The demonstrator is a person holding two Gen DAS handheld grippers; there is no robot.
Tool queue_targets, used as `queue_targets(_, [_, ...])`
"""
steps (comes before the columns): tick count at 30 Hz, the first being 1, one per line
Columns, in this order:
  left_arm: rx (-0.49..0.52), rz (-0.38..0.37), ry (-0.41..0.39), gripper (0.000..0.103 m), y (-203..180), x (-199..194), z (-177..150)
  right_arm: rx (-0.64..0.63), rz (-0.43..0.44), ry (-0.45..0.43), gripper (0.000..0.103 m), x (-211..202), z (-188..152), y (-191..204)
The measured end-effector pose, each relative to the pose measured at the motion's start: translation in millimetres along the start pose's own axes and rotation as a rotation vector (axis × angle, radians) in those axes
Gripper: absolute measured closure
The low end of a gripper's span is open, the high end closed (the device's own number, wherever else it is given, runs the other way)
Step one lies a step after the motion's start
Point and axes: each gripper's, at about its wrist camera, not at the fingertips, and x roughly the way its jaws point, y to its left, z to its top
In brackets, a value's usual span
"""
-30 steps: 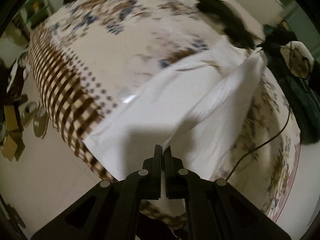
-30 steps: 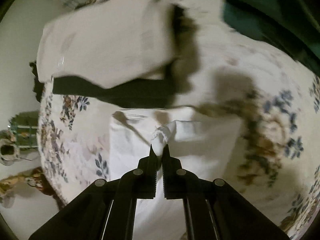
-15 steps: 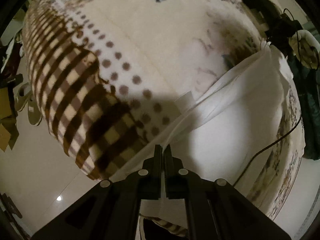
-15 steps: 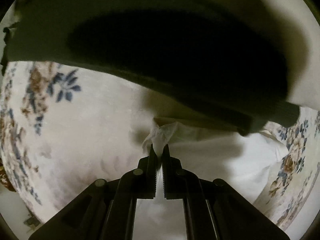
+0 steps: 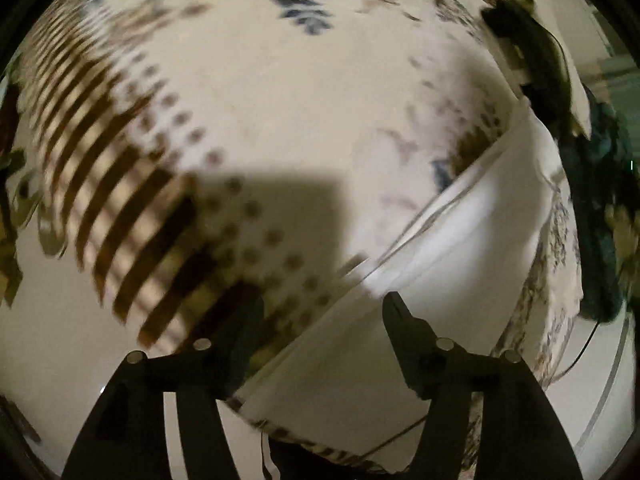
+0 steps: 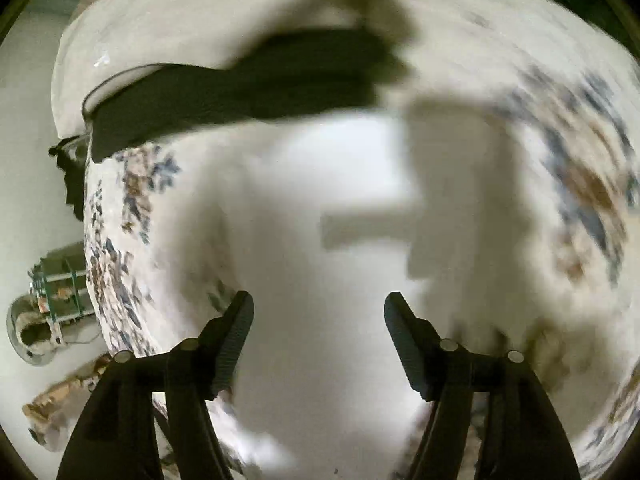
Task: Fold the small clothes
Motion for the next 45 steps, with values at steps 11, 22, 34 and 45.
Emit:
queue_targets(11, [0.318, 0.070, 0.138, 0.044, -38.1, 32.8, 9.5, 0.275, 0.125, 0.245, 0.033, 57.0, -262.5, -118.5])
queue_targets(22, [0.387, 0.129, 0.189, 0.046, 1.9, 44.1, -49.1, 0.299, 0.199, 0.328, 0.033, 124.1, -440.3, -111.7])
queue_targets(34, [0.408, 0.044, 0.125, 0.100, 30.1, 25.2, -81.3, 0.278, 0.076, 0.215, 0.100, 137.6, -526.3, -100.6])
queue_targets(45, [0.411, -0.120, 0.034, 0.038, -52.4, -35.7, 5.3, 0.284, 0.233, 0.076, 0.038, 43.2, -449.1, -87.1])
